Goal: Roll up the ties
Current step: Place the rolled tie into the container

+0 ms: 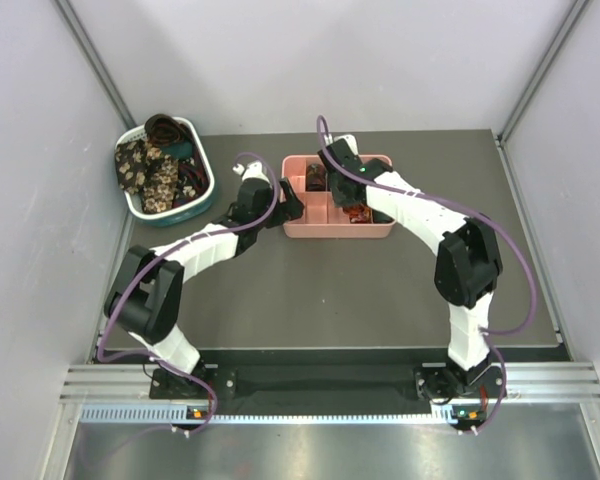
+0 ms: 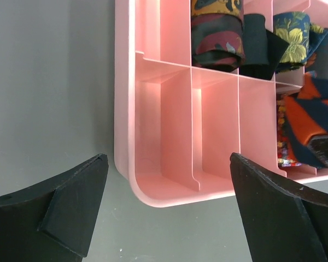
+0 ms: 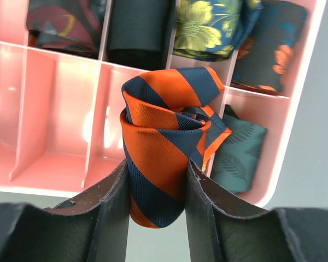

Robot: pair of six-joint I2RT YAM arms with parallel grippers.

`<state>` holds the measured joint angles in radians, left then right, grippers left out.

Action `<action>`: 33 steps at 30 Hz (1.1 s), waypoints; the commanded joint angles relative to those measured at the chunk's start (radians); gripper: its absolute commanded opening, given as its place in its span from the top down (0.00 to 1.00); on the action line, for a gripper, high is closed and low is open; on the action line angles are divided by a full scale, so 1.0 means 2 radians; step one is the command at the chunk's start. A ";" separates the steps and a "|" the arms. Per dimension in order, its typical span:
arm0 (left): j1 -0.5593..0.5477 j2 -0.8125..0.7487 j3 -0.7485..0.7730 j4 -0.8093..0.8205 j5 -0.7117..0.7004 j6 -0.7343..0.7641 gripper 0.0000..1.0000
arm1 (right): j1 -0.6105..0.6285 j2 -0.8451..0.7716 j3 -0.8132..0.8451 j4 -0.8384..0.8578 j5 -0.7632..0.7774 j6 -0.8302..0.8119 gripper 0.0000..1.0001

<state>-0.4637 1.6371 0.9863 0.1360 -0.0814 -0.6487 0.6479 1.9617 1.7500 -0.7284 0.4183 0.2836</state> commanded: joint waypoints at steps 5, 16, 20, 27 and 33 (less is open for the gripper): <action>0.001 0.028 0.010 0.022 -0.003 0.003 0.04 | 0.012 -0.011 0.060 -0.031 0.036 -0.001 1.00; 0.002 0.015 -0.004 0.031 -0.003 0.006 0.07 | 0.021 0.032 0.075 -0.031 0.012 0.007 1.00; 0.002 0.008 -0.008 0.032 -0.001 0.006 0.09 | 0.023 0.044 0.064 -0.020 0.002 0.022 1.00; 0.002 -0.002 -0.014 0.034 0.000 0.005 0.09 | 0.013 0.052 0.022 0.017 -0.040 0.054 1.00; 0.002 0.000 -0.020 0.039 0.000 0.005 0.10 | -0.016 0.047 -0.027 0.063 -0.093 0.089 1.00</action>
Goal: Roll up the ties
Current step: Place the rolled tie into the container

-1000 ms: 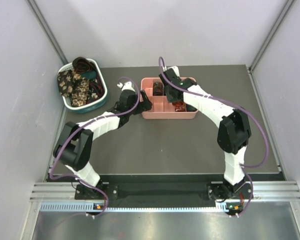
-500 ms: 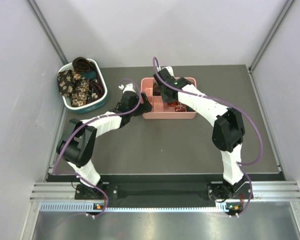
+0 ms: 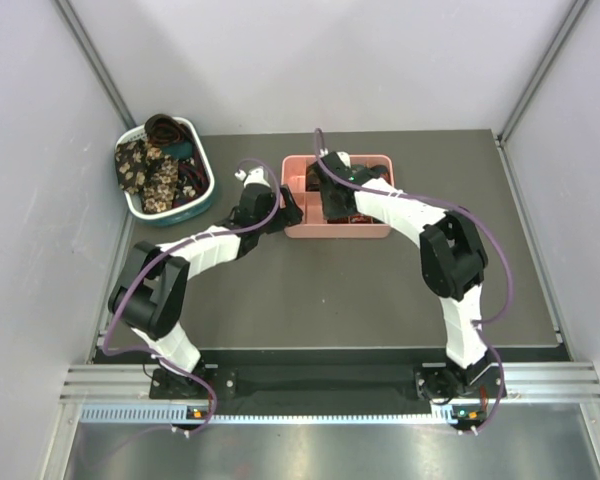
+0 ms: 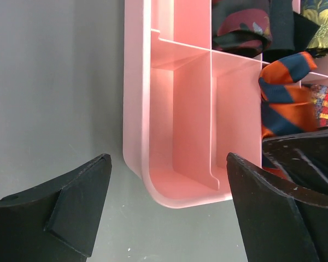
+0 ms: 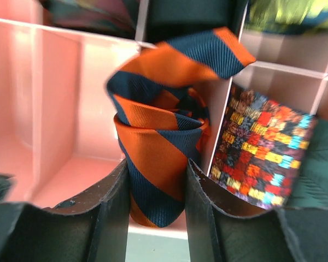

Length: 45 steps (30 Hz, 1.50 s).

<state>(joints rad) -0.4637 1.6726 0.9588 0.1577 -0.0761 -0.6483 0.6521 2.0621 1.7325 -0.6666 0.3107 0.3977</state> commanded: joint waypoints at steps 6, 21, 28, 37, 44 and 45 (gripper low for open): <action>0.002 -0.024 -0.011 0.030 -0.003 0.007 0.10 | -0.037 0.000 -0.065 0.060 -0.045 0.048 1.00; 0.001 -0.035 -0.006 0.021 -0.002 0.017 0.11 | -0.055 -0.046 -0.079 0.067 -0.056 0.027 0.72; 0.001 -0.049 0.002 0.007 -0.008 0.026 0.10 | -0.053 -0.045 -0.048 0.043 -0.056 0.016 0.54; 0.001 -0.059 0.007 -0.001 -0.012 0.037 0.10 | -0.045 -0.049 -0.027 0.036 -0.043 0.011 0.42; 0.001 -0.069 0.007 -0.010 -0.012 0.043 0.10 | -0.038 -0.046 0.012 0.016 -0.036 -0.006 0.33; 0.001 -0.073 0.006 -0.011 -0.009 0.043 0.10 | -0.036 -0.051 0.017 0.015 -0.033 -0.008 0.32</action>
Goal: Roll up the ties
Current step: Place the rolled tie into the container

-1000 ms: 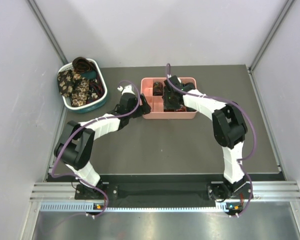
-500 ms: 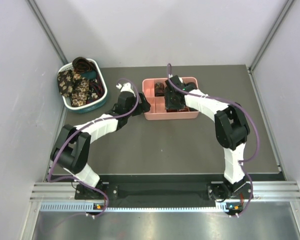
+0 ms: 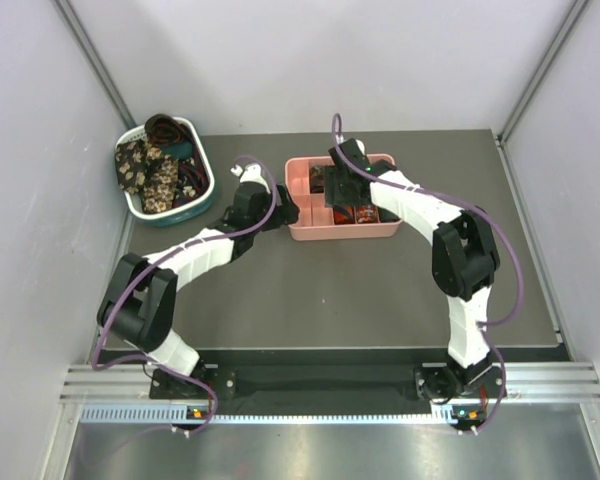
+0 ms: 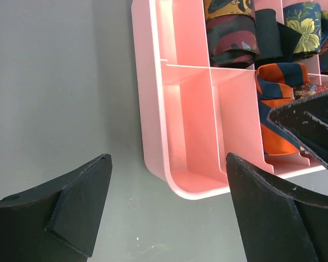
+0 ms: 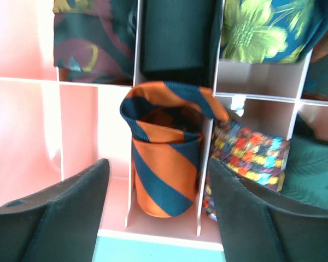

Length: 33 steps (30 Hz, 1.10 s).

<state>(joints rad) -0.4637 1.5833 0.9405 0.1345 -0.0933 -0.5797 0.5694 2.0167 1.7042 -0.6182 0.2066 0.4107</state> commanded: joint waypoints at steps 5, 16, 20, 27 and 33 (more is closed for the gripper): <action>0.000 -0.055 0.001 -0.006 -0.009 0.013 0.03 | 0.021 -0.112 -0.027 0.060 0.042 -0.053 0.00; -0.001 -0.208 -0.107 -0.023 -0.006 0.011 0.01 | 0.022 -0.425 -0.348 0.297 0.004 -0.106 0.00; -0.002 -0.286 -0.162 -0.038 0.003 0.022 0.01 | 0.021 -0.513 -0.454 0.319 0.006 -0.100 0.00; -0.002 -0.470 -0.283 -0.047 0.037 0.039 0.01 | 0.021 -0.645 -0.599 0.330 0.046 -0.066 0.00; -0.002 -0.561 -0.345 -0.053 0.037 0.041 0.01 | 0.021 -0.708 -0.656 0.325 0.049 -0.050 0.00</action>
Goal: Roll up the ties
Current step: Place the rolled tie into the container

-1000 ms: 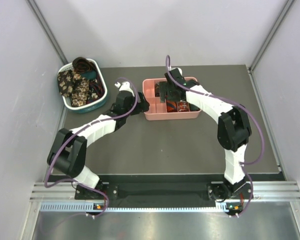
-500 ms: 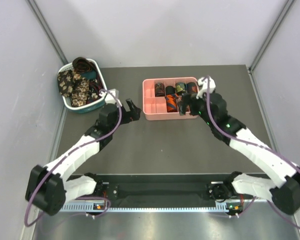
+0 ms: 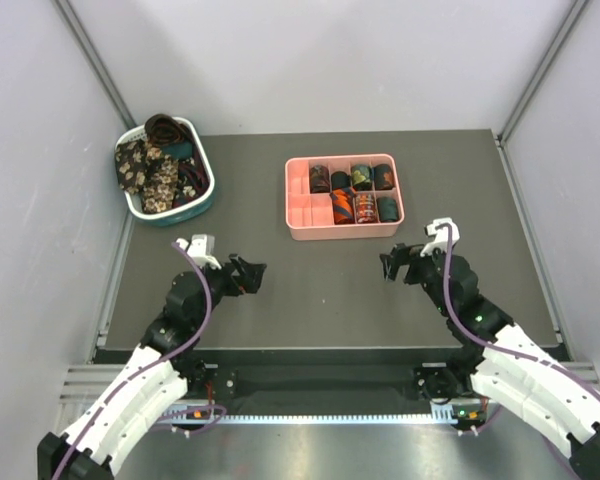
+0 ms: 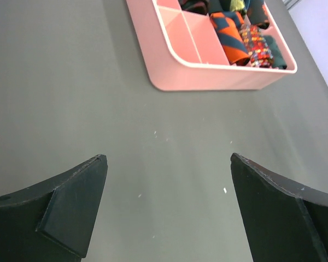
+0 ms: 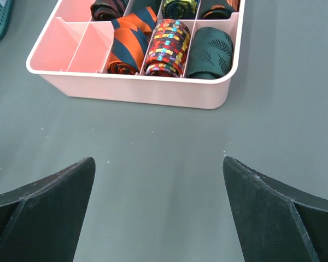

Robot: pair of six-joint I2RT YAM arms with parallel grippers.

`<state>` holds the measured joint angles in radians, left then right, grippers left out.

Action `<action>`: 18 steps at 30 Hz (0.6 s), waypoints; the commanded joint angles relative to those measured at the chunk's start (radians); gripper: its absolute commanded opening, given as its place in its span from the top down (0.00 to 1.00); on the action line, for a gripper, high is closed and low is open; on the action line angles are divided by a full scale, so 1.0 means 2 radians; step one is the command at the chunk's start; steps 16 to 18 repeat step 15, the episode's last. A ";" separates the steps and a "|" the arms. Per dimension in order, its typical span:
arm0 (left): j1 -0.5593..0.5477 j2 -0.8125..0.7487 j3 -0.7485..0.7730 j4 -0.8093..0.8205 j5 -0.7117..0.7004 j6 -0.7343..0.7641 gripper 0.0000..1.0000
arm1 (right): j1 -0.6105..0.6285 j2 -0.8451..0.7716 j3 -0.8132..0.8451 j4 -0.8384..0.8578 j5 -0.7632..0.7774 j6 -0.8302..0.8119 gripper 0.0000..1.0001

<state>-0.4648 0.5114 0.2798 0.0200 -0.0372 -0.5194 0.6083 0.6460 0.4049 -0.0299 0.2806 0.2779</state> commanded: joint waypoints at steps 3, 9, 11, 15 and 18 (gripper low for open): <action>-0.002 -0.031 -0.019 -0.005 0.009 0.014 0.01 | 0.003 -0.035 -0.018 0.032 0.006 0.018 0.00; -0.002 -0.029 -0.016 -0.023 0.002 0.018 0.01 | 0.002 -0.049 -0.031 0.033 0.002 0.019 0.00; -0.002 -0.030 -0.017 -0.025 0.002 0.019 0.01 | 0.003 -0.051 -0.036 0.036 0.002 0.019 0.00; -0.002 -0.031 -0.016 -0.028 0.002 0.020 0.01 | 0.002 -0.055 -0.040 0.041 0.009 0.019 0.00; -0.002 -0.031 -0.016 -0.028 0.002 0.020 0.01 | 0.002 -0.055 -0.040 0.041 0.009 0.019 0.00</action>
